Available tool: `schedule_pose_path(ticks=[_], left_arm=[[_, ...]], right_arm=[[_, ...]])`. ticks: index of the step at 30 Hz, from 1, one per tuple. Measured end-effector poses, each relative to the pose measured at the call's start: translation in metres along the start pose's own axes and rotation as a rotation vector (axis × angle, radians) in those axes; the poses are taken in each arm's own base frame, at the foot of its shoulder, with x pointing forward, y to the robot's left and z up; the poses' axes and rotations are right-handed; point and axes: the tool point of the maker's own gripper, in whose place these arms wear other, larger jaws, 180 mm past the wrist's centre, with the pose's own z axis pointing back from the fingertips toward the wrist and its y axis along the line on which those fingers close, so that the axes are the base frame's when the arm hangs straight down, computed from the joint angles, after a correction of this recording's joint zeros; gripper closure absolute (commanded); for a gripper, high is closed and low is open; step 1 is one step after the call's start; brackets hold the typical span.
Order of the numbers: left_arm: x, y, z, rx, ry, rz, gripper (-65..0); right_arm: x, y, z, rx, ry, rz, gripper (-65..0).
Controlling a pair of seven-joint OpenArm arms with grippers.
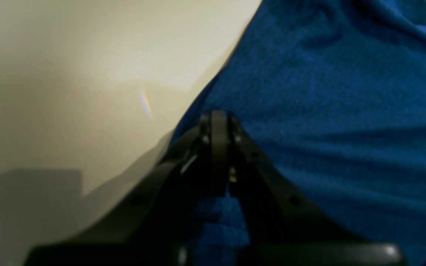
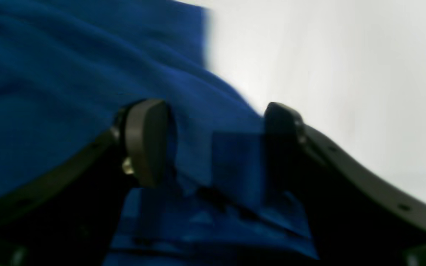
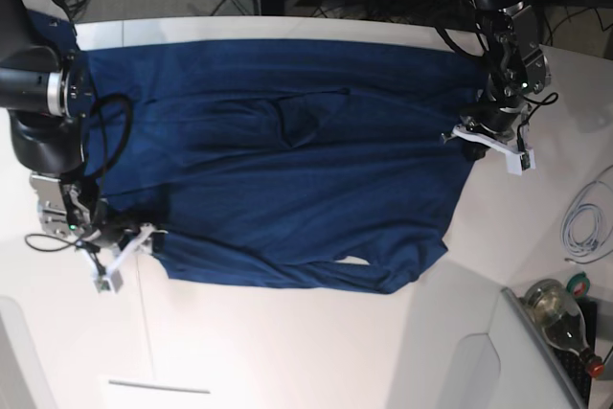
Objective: Layout the t-shirt on the table in an organized manner, then fold the t-shirt properly
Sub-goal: 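Pull the right gripper's edge outward to widen the shirt body, then drag the held hem with the right gripper away from the left gripper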
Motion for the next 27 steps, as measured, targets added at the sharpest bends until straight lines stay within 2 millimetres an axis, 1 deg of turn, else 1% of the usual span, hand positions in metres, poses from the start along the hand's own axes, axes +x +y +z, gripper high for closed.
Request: schedule_pose_path(ticks=[1,3,4,5,6,8,10,12,13,15,19,23,24,25,26,27], left_arm=[[0.0,0.0,0.0,0.0,0.001,0.0,0.0],[0.0,0.0,0.0,0.0,0.0,0.0,0.0],[0.0,0.0,0.0,-0.001,0.0,-0.001,0.0],[0.0,0.0,0.0,-0.001,0.0,-0.001,0.0],[0.0,0.0,0.0,-0.001,0.0,0.0,0.0],[0.0,0.0,0.0,-0.001,0.0,-0.001,0.0],[0.0,0.0,0.0,0.0,0.001,-0.001,0.0],[-0.001,0.0,0.0,0.0,0.001,0.0,0.0],[-0.001,0.0,0.0,0.0,0.001,0.0,0.0],[-0.001,0.001,0.0,0.001,0.001,0.001,0.0],[0.0,0.0,0.001,0.0,0.002,0.001,0.0],[-0.001,0.0,0.001,0.0,0.003,0.0,0.0],[-0.001,0.0,0.001,0.0,0.002,0.001,0.0],[0.0,0.0,0.001,0.0,0.003,0.0,0.0],[0.0,0.0,0.001,0.0,0.003,-0.001,0.0],[0.0,0.0,0.001,0.0,0.002,0.0,0.0]], right_arm=[[-0.002,0.002,-0.001,0.003,0.004,-0.002,-24.2],[-0.003,0.012,-0.004,0.021,0.005,-0.006,-4.1],[-0.002,0.017,-0.006,0.03,0.004,-0.009,0.0],[-0.003,0.019,-0.006,0.035,0.01,-0.011,-0.2],[-0.003,0.019,-0.005,0.038,0.015,-0.008,-2.7],[0.0,0.014,-0.002,0.027,0.006,0.005,0.0],[0.002,0.009,0.004,0.013,-0.014,0.029,0.0],[-0.004,0.008,0.011,0.001,0.004,0.064,0.0],[-0.006,0.011,0.015,-0.002,0.009,0.086,0.0],[-0.011,0.021,0.021,0.0,0.016,0.119,0.0],[-0.017,0.047,0.036,0.026,0.013,0.171,0.0],[-0.038,0.072,0.044,0.075,0.054,0.203,-1.1],[-0.047,0.075,0.044,0.08,0.081,0.202,-2.4],[-0.057,0.078,0.043,0.082,0.127,0.203,-5.6],[-0.065,0.08,0.044,0.083,0.168,0.202,-9.6],[-0.068,0.081,0.046,0.083,0.195,0.205,-15.0]])
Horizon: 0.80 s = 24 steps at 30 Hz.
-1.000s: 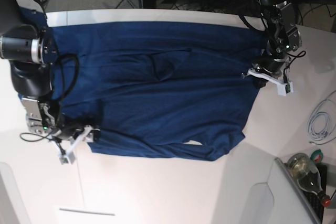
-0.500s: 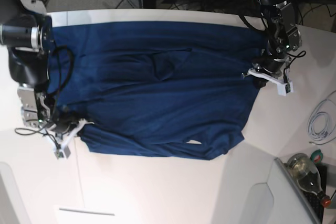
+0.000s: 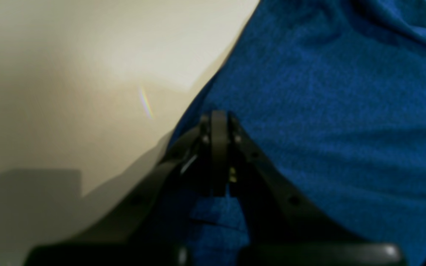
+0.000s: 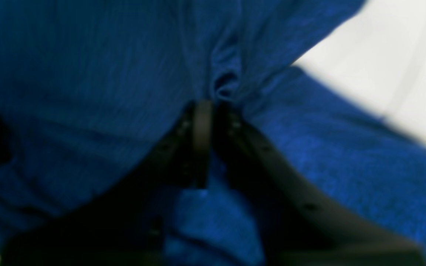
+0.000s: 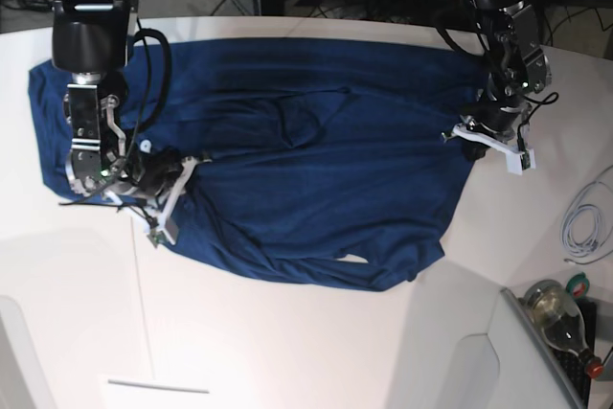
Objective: Layout the t-shirt on the table in an organized manner, then fold the t-shirt properly
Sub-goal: 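Drag the held hem with the right gripper away from the left gripper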
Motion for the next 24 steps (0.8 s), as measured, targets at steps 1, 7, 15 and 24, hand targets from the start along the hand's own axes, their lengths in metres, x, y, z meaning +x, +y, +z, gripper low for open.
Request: schedule_pose_path(ticks=[1,7,15,24], left_arm=[[0.0,0.0,0.0,0.0,0.0,-0.001,0.0],[0.0,0.0,0.0,0.0,0.0,-0.001,0.0],[0.0,0.0,0.0,0.001,-0.001,0.0,0.0],[0.0,0.001,0.0,0.002,-0.001,-0.003,0.0]], right_arm=[[0.001,0.0,0.004,-0.003,0.017,0.011,-20.0],[0.075,-0.022,0.04,-0.086,-0.151,0.073,-41.7],[0.058,-0.045,-0.031,-0.04,-0.066,-0.16,-42.9],[0.062,-0.047,-0.038,-0.035,-0.123,-0.189,-2.4]])
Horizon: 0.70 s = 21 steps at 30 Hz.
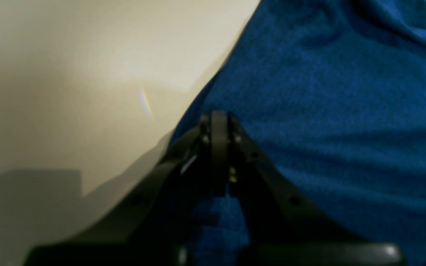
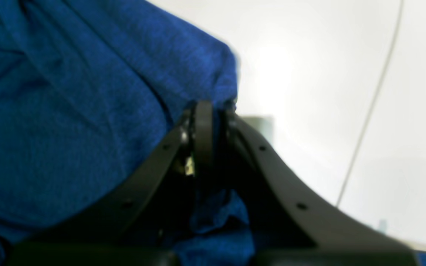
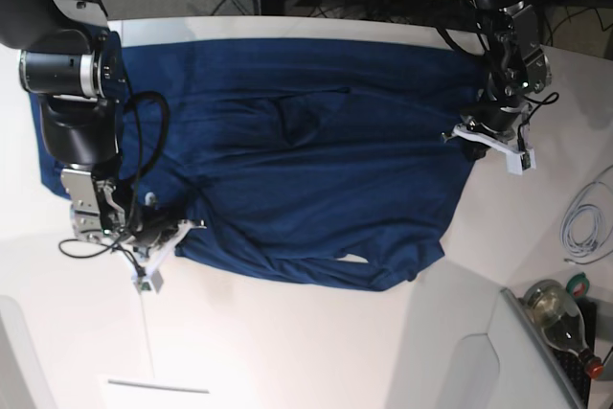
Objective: Layout the t-shirt on the table in an organized manner, then fold the t-shirt properly
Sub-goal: 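Drag the held hem with the right gripper away from the left gripper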
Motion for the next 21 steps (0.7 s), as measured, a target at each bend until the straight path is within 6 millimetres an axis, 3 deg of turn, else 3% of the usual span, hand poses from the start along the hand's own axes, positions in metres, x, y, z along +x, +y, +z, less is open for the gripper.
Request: schedule_pose_path(ticks=[3,14,17,21], left_arm=[[-0.001,0.001,0.001,0.001,-0.002,0.002,0.0],[-0.002,0.002,0.002,0.002,-0.002,0.001,0.0],[-0.002,0.002,0.002,0.002,-0.002,0.001,0.0],[-0.002,0.002,0.002,0.003,-0.003,0.002,0.0]], right_arm=[[0.003,-0.013,0.005,-0.022,-0.006,0.01,-0.8],[0.069,-0.077,0.056,-0.157,-0.122,0.097,-0.6],[0.084,-0.086,0.065,-0.176,-0.147,0.11,-0.8],[0.073,-0.085,0.062,-0.175,-0.088,0.109,-2.0]])
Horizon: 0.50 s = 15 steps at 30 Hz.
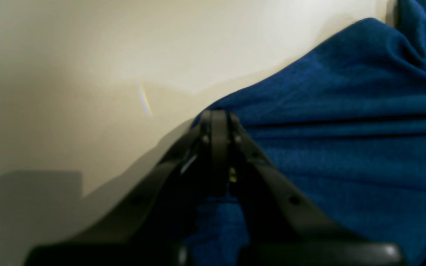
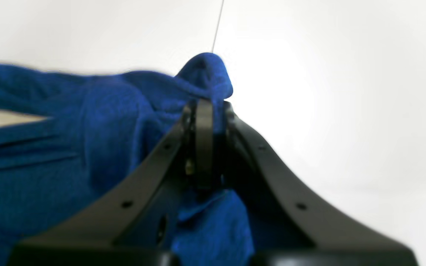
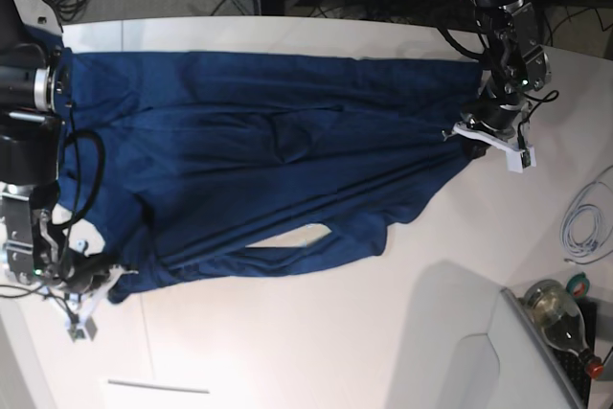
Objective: Layout the t-shirt on the table in an organized manner, then fold the t-shirt properly
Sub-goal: 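Drag the held hem with the right gripper away from the left gripper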
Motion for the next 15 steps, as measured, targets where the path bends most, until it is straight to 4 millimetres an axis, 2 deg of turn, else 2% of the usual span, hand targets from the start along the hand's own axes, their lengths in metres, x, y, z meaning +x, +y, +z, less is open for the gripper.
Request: schedule_pose_path(ticks=[1,5,6,8,11,13,15], left_arm=[[0.001,0.002,0.0,0.005,-0.003,0.007,0.0],[0.0,0.009,0.003,0.019,-0.004,0.024,0.0],[0.001,0.011,0.003,0.022,-0.005,0.024,0.0],[0.001,0.012,0.004,0.025,-0.005,0.021,0.0],[0.001,0.013,0.004,0.03,-0.005,0.023,0.0],[0.001,0.013,0.004,0.03,-0.004,0.024,0.0],[0.001,0.013,0.004,0.029,-0.005,0.024,0.0]], right_arm=[[-0.003,0.003,-0.001,0.005,0.005,-0.001,-4.8],[-0.019,0.021,-0.008,0.03,0.032,-0.002,-31.8],[-0.022,0.025,-0.009,0.036,0.038,-0.004,-35.9],[-0.025,0.026,-0.009,0.037,0.042,0.003,-34.8],[-0.024,0.033,-0.006,0.023,0.049,0.132,-31.8],[-0.032,0.048,-0.003,0.037,0.095,0.201,-32.1],[-0.041,0.077,-0.004,0.082,0.106,0.229,-32.0]])
